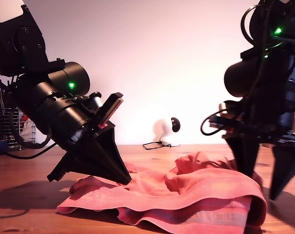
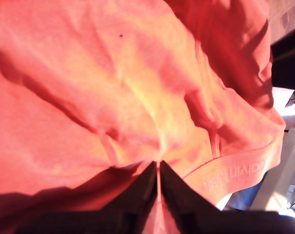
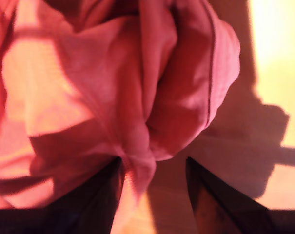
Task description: Fold the underwear in front of you. After folding it, place it to the right side.
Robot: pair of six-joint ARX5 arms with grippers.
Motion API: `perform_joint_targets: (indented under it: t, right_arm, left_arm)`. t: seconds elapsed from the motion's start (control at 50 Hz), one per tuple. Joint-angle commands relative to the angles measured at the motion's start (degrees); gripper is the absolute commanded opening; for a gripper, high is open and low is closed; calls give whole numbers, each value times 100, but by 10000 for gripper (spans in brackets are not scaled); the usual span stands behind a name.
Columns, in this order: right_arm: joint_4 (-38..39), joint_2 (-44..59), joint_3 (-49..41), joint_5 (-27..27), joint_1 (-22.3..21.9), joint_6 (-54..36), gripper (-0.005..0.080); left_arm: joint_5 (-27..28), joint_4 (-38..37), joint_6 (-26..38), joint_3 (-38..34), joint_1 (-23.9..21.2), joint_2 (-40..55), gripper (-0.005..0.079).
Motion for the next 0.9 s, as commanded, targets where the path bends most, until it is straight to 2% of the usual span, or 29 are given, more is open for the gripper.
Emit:
perform_joint_targets:
  t: [0.0, 0.34, 0.42, 0.52, 0.58, 0.88]
  right_arm:
    - [81, -22, 28, -37, 131, 85, 378]
    - [221, 459, 11, 28, 354, -2, 344]
    - [295, 522, 11, 85, 361, -57, 229]
    - [420, 531, 11, 293, 389, -57, 47]
    - [466, 531, 11, 474, 391, -59, -16]
    - [109, 518, 15, 986, 356, -522, -13]
  left_arm:
    - [9, 50, 55, -46, 11, -92, -21]
    - [55, -4, 55, -46, 138, -92, -21]
    - [55, -24, 55, -46, 184, -92, -21]
    - [48, -160, 133, -46, 256, -92, -21]
    - [44, -223, 192, -46, 302, -92, -21]
    - [-170, -332, 289, -48, 334, -92, -21]
